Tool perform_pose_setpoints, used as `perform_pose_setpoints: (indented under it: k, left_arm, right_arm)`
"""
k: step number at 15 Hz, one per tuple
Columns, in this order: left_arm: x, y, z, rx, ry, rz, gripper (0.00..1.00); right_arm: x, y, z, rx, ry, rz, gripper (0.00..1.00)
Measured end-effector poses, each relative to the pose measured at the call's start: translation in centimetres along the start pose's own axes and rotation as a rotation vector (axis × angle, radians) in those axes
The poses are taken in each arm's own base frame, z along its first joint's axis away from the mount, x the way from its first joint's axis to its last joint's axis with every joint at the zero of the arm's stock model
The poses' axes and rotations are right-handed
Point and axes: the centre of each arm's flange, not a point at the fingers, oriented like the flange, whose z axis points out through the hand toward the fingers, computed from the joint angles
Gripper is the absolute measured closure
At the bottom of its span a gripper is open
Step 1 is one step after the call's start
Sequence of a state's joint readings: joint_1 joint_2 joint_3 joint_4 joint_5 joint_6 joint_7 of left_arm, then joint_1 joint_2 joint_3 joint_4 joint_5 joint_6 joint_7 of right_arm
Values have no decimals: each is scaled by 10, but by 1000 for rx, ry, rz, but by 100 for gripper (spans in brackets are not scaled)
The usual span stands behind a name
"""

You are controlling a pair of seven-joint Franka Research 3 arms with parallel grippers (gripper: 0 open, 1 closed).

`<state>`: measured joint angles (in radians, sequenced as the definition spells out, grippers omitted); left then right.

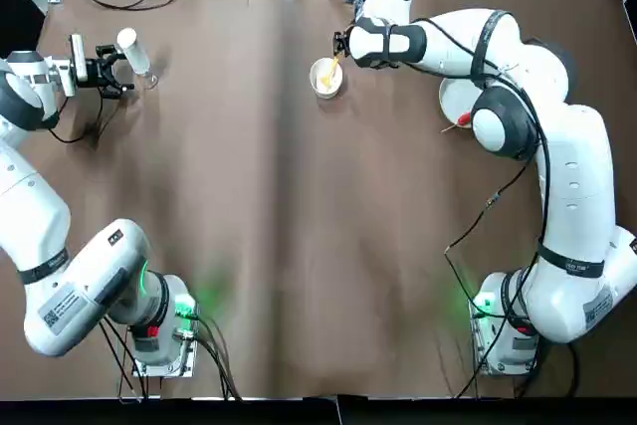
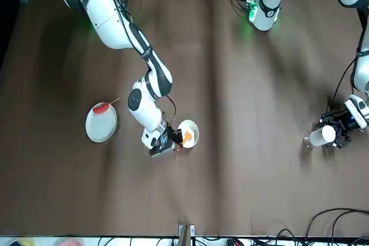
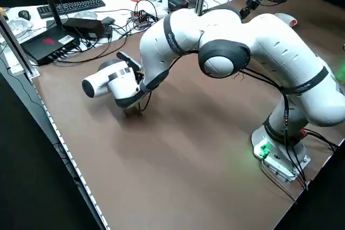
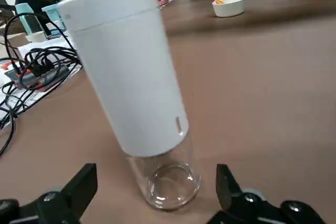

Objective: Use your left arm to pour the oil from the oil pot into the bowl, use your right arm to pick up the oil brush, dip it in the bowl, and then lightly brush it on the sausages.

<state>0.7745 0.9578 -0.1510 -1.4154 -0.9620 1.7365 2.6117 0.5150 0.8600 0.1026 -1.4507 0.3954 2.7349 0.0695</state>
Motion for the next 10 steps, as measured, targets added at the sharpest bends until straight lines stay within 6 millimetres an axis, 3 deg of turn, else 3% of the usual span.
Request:
perform_pose_setpoints:
  k: [3,5,7,10]
  left_arm:
    - [3,-2,2,-32,-29,16,0]
    - [21,-13,-10,-33,-54,50,0]
    - [57,-32,-27,-46,-104,78,0]
    - [144,-65,-47,-125,-267,31,0]
  right_arm:
    - [-5,-3,6,-1,-10,-7,53]
    - [-6,-3,7,-1,-11,-8,53]
    - [-5,-3,7,0,-5,-9,54]
    - [-5,-2,7,-1,2,-17,58]
